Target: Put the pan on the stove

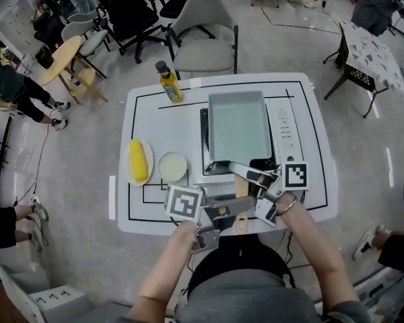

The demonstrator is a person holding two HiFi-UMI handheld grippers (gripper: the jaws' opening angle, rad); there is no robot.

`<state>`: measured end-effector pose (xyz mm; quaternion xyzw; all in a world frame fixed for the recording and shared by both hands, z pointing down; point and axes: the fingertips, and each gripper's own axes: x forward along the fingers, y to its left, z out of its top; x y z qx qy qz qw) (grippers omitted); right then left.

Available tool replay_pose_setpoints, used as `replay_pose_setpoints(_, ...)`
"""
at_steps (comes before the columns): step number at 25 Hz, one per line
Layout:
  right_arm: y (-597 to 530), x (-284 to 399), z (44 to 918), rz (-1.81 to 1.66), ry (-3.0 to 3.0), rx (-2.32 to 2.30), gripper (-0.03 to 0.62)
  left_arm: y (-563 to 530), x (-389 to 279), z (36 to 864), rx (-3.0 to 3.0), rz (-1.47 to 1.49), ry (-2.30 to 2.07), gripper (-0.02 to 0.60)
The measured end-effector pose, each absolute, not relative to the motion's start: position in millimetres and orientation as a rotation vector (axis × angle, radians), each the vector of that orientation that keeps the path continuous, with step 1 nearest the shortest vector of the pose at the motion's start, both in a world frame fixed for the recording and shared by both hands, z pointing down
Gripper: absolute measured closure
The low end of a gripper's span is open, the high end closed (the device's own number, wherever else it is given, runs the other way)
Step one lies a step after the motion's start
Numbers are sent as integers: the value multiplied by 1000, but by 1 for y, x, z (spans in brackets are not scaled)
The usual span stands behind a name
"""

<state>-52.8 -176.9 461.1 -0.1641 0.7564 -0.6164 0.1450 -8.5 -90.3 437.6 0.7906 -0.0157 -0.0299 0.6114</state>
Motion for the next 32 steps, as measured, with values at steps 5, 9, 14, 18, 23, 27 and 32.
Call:
replay_pose_setpoints(5, -177, -50, 464, -1813, 2149, -457, 407, -92, -6, 437, 1815, -82, -34, 453)
replay_pose_setpoints(9, -178, -49, 464, -1837, 2144, -437, 410, -93, -3, 436, 1807, -78, -52, 453)
replay_pose_setpoints(14, -179, -48, 465, -1866, 2118, -430, 410, -94, -3, 437, 1772, -85, -75, 453)
replay_pose_setpoints(18, -180, -47, 465, -1877, 2105, -419, 410, -94, -1, 436, 1731, -100, -90, 453)
replay_pose_setpoints(23, -180, -46, 466, -1889, 2097, -415, 410, -95, 1, 435, 1733, -111, -90, 453)
replay_pose_setpoints(27, -179, -46, 466, -1891, 2104, -413, 410, -94, 2, 434, 1726, -114, -92, 453)
replay_pose_setpoints(32, -180, -45, 465, -1900, 2095, -409, 410, -95, 3, 434, 1724, -114, -101, 453)
